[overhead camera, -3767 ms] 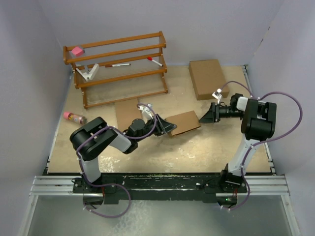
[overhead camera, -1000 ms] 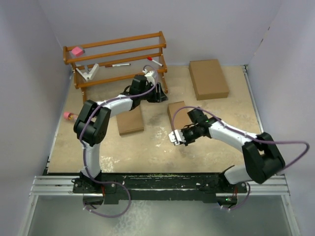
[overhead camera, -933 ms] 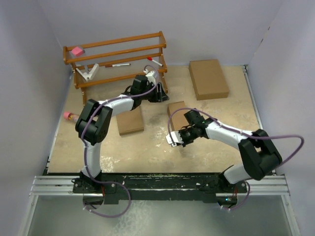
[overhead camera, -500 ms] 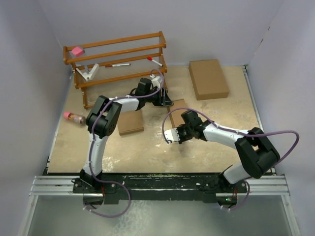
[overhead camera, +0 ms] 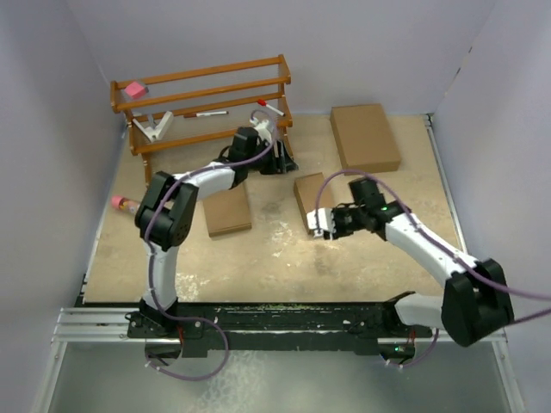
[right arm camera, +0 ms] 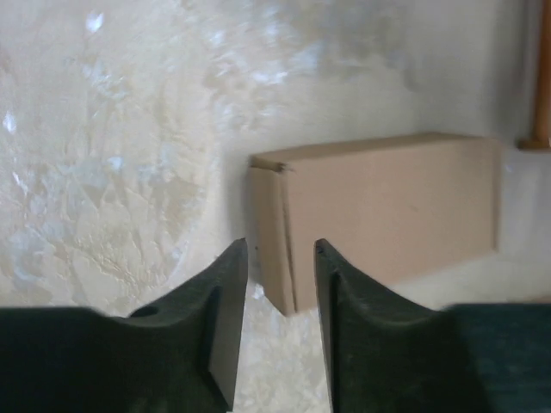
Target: Fold the paper box
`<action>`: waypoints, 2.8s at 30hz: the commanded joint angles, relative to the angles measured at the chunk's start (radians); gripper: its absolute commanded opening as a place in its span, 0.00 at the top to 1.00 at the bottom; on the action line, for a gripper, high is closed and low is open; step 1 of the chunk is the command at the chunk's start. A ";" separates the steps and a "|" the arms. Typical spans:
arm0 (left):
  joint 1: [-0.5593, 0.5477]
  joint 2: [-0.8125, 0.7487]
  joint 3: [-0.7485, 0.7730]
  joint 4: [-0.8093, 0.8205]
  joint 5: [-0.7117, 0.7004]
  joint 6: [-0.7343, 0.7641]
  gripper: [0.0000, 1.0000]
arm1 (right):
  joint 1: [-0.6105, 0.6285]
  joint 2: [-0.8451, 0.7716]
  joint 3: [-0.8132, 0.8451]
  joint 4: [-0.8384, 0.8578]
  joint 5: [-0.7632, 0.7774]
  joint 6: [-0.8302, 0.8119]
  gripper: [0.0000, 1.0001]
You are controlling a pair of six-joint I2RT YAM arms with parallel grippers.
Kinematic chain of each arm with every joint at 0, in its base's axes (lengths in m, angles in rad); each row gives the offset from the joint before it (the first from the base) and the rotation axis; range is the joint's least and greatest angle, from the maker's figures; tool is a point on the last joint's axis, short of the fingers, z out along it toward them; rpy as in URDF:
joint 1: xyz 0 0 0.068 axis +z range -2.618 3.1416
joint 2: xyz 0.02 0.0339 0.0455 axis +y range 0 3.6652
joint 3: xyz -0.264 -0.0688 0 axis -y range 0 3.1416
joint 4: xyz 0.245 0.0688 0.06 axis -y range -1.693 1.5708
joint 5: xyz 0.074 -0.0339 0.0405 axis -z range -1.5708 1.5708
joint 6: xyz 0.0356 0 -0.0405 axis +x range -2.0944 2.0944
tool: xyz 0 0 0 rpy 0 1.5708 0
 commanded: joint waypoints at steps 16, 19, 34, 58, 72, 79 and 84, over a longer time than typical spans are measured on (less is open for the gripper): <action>-0.134 -0.320 -0.382 -0.013 -0.143 -0.062 0.92 | -0.316 0.272 0.230 0.089 0.059 0.615 0.93; -0.180 -0.239 -0.343 -0.006 -0.128 -0.083 0.92 | -0.315 0.331 0.265 0.103 0.027 0.622 0.94; -0.265 -0.049 -0.177 0.031 -0.065 -0.113 0.91 | -0.285 0.417 0.321 -0.011 -0.172 0.634 0.93; -0.052 -0.722 -0.326 -0.031 -0.196 0.207 0.29 | -0.586 -0.224 0.560 -0.017 -0.138 0.787 0.00; 0.019 -1.044 -0.111 -0.318 -0.151 0.222 0.02 | -0.588 -0.207 0.962 -0.056 -0.100 1.327 0.00; 0.019 -1.069 -0.089 -0.362 -0.142 0.217 0.02 | -0.589 -0.226 1.005 -0.097 0.010 1.430 0.00; 0.018 -1.075 -0.094 -0.371 -0.140 0.210 0.02 | -0.591 -0.239 0.998 -0.097 -0.001 1.392 0.00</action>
